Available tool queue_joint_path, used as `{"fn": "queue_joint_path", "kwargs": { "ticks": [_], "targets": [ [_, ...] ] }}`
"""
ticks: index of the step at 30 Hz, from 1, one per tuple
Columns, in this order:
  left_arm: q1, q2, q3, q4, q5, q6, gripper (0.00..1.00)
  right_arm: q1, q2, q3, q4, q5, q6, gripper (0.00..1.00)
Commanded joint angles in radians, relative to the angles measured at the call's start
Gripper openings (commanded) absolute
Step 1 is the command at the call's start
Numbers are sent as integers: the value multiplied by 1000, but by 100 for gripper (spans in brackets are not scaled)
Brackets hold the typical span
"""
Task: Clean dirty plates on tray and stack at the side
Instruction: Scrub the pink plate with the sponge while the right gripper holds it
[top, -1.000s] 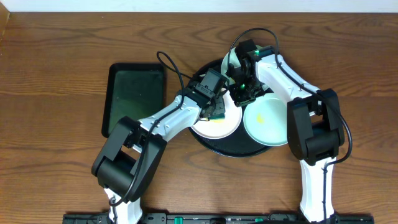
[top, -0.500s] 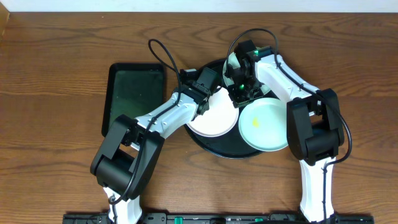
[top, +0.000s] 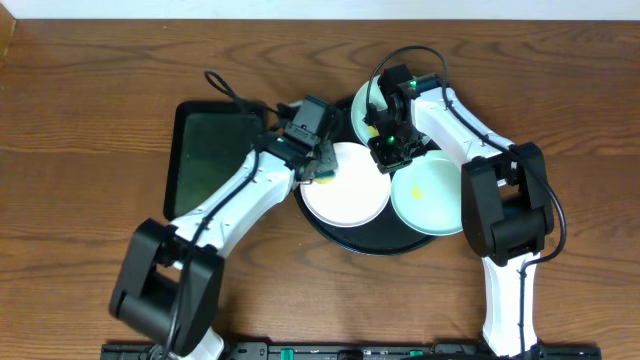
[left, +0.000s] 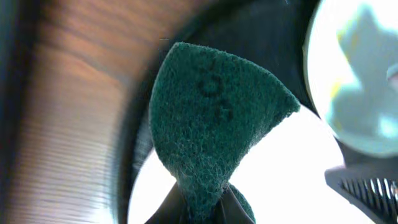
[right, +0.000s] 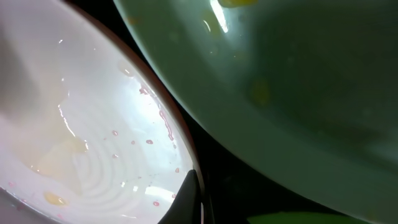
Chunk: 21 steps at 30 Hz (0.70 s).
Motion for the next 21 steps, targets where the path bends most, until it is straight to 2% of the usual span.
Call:
{"fn": "queue_joint_path", "kwargs": {
  "ticks": [1, 5, 9, 15, 21],
  "targets": [
    [-20, 64, -17, 17, 132, -53, 7, -10, 11, -15, 2, 60, -13, 1],
    [-44, 137, -18, 55, 212, -54, 7, -10, 11, -15, 3, 60, -12, 1],
    [-59, 182, -18, 22, 171, -53, 7, -10, 11, -15, 2, 60, -12, 1],
    [-59, 189, -48, -44, -87, -44, 7, -10, 11, -15, 2, 60, -12, 1],
    [-59, 189, -107, -84, -437, -52, 7, -10, 11, -15, 2, 60, -12, 1]
  ]
}}
